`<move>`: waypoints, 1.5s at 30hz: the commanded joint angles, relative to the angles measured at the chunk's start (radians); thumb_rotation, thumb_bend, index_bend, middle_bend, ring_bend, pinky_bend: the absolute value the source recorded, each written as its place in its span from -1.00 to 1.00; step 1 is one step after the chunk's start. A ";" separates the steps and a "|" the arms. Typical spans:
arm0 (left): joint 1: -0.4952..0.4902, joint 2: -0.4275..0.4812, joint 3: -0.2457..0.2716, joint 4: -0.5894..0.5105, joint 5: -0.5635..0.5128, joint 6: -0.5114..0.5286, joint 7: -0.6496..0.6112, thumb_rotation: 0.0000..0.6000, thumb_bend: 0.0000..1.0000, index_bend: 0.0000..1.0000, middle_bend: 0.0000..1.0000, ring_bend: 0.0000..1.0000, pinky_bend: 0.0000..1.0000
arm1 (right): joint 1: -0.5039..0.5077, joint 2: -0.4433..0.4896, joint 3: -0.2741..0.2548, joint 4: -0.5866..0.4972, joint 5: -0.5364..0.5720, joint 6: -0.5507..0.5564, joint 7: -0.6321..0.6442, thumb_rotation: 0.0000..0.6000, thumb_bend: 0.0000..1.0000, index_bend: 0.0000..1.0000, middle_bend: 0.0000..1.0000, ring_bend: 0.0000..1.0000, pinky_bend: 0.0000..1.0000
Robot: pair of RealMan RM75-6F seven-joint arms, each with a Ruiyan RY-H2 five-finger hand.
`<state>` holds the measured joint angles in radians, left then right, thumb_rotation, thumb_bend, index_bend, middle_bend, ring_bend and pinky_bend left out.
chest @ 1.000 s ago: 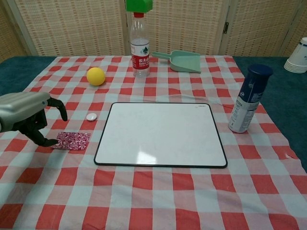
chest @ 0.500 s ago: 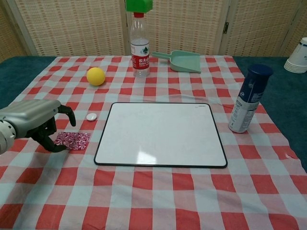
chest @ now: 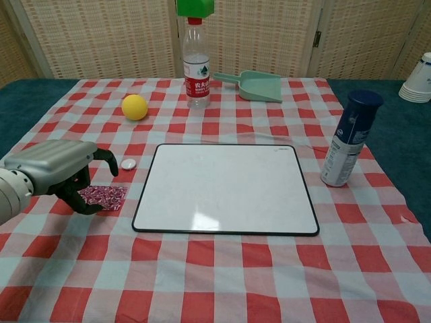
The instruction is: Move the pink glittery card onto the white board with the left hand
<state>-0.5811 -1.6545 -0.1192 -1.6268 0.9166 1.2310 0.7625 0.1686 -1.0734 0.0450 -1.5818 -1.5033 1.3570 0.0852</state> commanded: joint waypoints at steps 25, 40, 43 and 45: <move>-0.047 0.019 0.003 0.058 -0.091 -0.080 0.053 1.00 -0.49 -0.39 1.00 1.00 1.00 | -0.001 0.000 0.002 0.001 0.001 0.002 0.001 1.00 -1.00 -1.00 -0.78 -1.00 -1.00; -0.071 0.027 0.001 0.062 -0.146 -0.102 0.063 1.00 -0.49 -0.36 1.00 1.00 1.00 | -0.001 -0.002 0.002 0.001 -0.001 0.005 -0.001 1.00 -1.00 -1.00 -0.78 -1.00 -1.00; -0.078 0.030 0.003 0.062 -0.168 -0.111 0.074 1.00 -0.49 -0.32 1.00 1.00 1.00 | -0.002 -0.002 0.002 0.001 -0.001 0.006 0.000 1.00 -1.00 -1.00 -0.78 -1.00 -1.00; -0.083 0.031 0.003 0.062 -0.182 -0.112 0.080 1.00 -0.49 -0.30 1.00 1.00 1.00 | -0.002 -0.002 0.002 0.002 -0.003 0.007 0.000 1.00 -1.00 -1.00 -0.78 -1.00 -1.00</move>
<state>-0.6603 -1.6243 -0.1168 -1.5649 0.7415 1.1214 0.8376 0.1664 -1.0753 0.0468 -1.5803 -1.5062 1.3646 0.0857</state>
